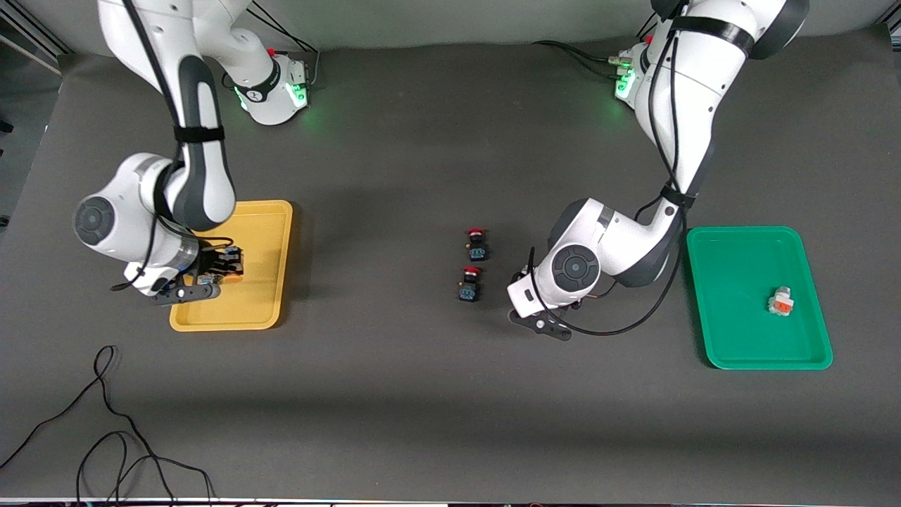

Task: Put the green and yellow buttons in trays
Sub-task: 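Place the button in the yellow tray while the left gripper grasps the block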

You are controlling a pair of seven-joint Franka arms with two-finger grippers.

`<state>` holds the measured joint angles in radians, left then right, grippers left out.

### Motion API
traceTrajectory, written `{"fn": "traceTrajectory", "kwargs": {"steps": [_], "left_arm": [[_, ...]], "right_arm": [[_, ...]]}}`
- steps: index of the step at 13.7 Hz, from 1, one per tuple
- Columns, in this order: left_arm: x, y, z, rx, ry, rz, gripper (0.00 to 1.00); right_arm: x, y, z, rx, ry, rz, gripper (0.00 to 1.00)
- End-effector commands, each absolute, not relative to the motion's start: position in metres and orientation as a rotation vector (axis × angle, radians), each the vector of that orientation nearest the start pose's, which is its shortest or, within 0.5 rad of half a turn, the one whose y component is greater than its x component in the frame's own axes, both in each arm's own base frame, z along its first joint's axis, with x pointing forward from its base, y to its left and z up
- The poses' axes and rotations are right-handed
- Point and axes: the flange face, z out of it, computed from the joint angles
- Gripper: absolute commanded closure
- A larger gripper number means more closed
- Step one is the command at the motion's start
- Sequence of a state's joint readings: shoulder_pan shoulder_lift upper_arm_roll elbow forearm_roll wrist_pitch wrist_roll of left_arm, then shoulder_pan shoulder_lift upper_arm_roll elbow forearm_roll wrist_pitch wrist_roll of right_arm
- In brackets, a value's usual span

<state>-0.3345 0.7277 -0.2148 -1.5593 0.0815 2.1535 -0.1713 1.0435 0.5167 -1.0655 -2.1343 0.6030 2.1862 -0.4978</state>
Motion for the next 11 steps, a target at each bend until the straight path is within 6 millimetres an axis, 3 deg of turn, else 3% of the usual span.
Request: {"fn": "traceTrajectory", "kwargs": {"steps": [1, 3, 4, 5, 8, 11], "left_arm": [[0.591, -0.352, 0.215, -3.099, 0.676, 0.206, 0.01], [0.583, -0.360, 0.208, -3.100, 0.696, 0.234, 0.02], [0.578, -0.362, 0.203, -3.095, 0.706, 0.248, 0.02], [0.575, -0.365, 0.202, -3.091, 0.715, 0.253, 0.02], [0.568, -0.370, 0.189, -3.089, 0.726, 0.265, 0.02], [0.562, -0.377, 0.174, -3.107, 0.729, 0.226, 0.06]], "right_arm": [[0.554, 0.016, 0.242, -3.111, -0.172, 0.165, 0.76], [0.552, 0.020, 0.230, -3.106, -0.156, 0.186, 0.73], [0.552, 0.014, 0.229, -3.104, -0.125, 0.190, 0.48], [0.551, 0.016, 0.227, -3.091, -0.127, 0.214, 0.01], [0.561, 0.025, 0.248, -3.041, -0.138, 0.210, 0.00], [0.582, 0.033, 0.307, -3.043, -0.191, 0.187, 0.00]]}}
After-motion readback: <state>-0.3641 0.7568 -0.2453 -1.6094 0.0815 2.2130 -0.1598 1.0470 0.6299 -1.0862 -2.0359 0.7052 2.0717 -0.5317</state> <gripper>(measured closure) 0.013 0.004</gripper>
